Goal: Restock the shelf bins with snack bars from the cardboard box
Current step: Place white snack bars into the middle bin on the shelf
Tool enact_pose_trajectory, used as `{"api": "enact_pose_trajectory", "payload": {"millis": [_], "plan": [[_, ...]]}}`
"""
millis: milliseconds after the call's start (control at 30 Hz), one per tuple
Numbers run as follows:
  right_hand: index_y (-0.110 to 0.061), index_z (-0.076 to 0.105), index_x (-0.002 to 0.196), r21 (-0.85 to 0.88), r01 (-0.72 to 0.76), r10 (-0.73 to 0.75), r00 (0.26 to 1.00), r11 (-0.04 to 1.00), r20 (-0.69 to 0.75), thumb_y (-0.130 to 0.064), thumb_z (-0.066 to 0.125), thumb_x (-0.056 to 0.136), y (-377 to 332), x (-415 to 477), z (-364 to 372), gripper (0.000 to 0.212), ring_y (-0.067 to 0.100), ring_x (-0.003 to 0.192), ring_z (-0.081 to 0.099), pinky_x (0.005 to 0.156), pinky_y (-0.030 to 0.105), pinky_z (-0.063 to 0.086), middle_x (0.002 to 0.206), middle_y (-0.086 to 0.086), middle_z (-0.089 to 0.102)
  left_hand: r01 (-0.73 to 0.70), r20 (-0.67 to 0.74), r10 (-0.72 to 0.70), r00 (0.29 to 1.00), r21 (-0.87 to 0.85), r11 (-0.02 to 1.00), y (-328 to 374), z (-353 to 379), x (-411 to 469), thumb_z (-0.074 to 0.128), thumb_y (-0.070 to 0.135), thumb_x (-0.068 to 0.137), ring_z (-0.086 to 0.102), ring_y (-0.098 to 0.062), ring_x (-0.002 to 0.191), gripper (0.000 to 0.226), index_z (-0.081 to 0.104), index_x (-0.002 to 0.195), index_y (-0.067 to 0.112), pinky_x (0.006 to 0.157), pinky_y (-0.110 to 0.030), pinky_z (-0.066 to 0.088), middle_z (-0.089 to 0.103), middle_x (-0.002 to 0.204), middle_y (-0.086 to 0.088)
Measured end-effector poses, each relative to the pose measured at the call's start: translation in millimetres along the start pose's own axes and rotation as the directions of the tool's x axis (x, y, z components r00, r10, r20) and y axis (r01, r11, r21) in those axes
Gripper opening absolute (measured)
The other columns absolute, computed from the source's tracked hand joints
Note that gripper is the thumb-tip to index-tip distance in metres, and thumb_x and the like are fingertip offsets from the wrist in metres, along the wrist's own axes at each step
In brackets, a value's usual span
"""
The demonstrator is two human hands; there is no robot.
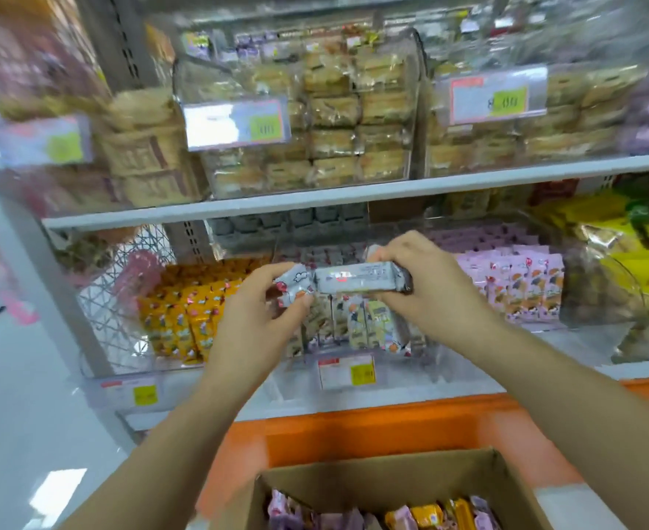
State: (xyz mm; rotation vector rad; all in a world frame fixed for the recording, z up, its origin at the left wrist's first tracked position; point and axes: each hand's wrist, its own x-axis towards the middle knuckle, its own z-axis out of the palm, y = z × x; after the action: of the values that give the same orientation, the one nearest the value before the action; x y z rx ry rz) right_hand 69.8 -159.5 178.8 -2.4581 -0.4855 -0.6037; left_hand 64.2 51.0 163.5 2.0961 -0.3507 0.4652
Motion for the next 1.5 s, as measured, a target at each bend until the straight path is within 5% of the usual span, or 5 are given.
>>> {"api": "enact_pose_trajectory", "payload": {"millis": [533, 867, 1000, 1167, 1500], "plan": [[-0.029, 0.051, 0.13, -0.242, -0.003, 0.021, 0.997, 0.97, 0.075, -0.015, 0.063, 0.088, 36.5, 77.2, 32.1, 0.046, 0.015, 0.11, 0.053, 0.087, 0.03, 0.043, 0.127, -0.01, 0.044, 0.073, -0.032, -0.071, 0.997, 0.065, 0.995, -37.2, 6.1, 95.2, 0.067, 0.03, 0.088, 0.052, 0.001, 0.054, 0.024, 0.059, 0.11, 0.025, 0.049, -0.008, 0.037, 0.059, 0.071, 0.013], [-0.034, 0.045, 0.136, -0.461, -0.101, 0.141, 0.989, 0.882, 0.053, -0.018, 0.056, 0.092, 80.3, 99.1, 69.0, 0.048, 0.021, 0.099, 0.062, 0.075, 0.03, 0.05, 0.135, -0.004, 0.045, 0.139, -0.099, -0.131, 0.986, 0.079, 0.987, -50.0, 71.0, 112.3, 0.062, 0.031, 0.091, 0.054, -0.009, 0.108, 0.041, 0.053, 0.13, 0.021, 0.086, -0.021, 0.04, 0.058, 0.12, 0.008], [-0.029, 0.055, 0.125, -0.336, -0.147, 0.156, 0.988, 0.93, -0.002, -0.037, 0.061, 0.091, 82.9, 102.7, 67.6, 0.036, 0.02, 0.098, 0.06, 0.076, 0.028, 0.049, 0.119, -0.004, 0.051, 0.162, -0.105, -0.155, 0.982, 0.067, 0.984, -51.9, 74.4, 117.6, 0.063, 0.033, 0.09, 0.062, -0.027, 0.095, 0.032, 0.058, 0.12, 0.023, 0.075, -0.037, 0.051, 0.066, 0.105, -0.004], [-0.026, 0.058, 0.104, 0.102, -0.241, 0.251, 0.961, 0.965, -0.113, -0.038, 0.069, 0.082, 71.8, 106.7, 56.6, 0.027, 0.011, 0.072, 0.053, 0.056, 0.018, 0.038, 0.086, -0.006, 0.056, 0.111, -0.12, -0.107, 0.987, 0.026, 0.993, -48.2, 59.8, 125.2, 0.063, 0.028, 0.09, 0.05, -0.004, 0.061, 0.032, 0.053, 0.121, 0.028, 0.049, -0.01, 0.038, 0.056, 0.079, 0.008], [-0.018, 0.054, 0.091, 0.421, -0.411, 0.239, 0.883, 0.809, 0.404, -0.009, 0.074, 0.077, 50.6, 93.4, 53.5, 0.026, 0.003, 0.056, 0.055, 0.058, 0.02, 0.042, 0.076, -0.004, 0.064, 0.28, 0.122, -0.26, 0.958, -0.206, 0.937, -51.4, 19.5, 113.2, 0.071, 0.025, 0.084, 0.071, -0.013, 0.08, 0.026, 0.063, 0.108, 0.02, 0.084, -0.043, 0.057, 0.071, 0.089, 0.003]]}}
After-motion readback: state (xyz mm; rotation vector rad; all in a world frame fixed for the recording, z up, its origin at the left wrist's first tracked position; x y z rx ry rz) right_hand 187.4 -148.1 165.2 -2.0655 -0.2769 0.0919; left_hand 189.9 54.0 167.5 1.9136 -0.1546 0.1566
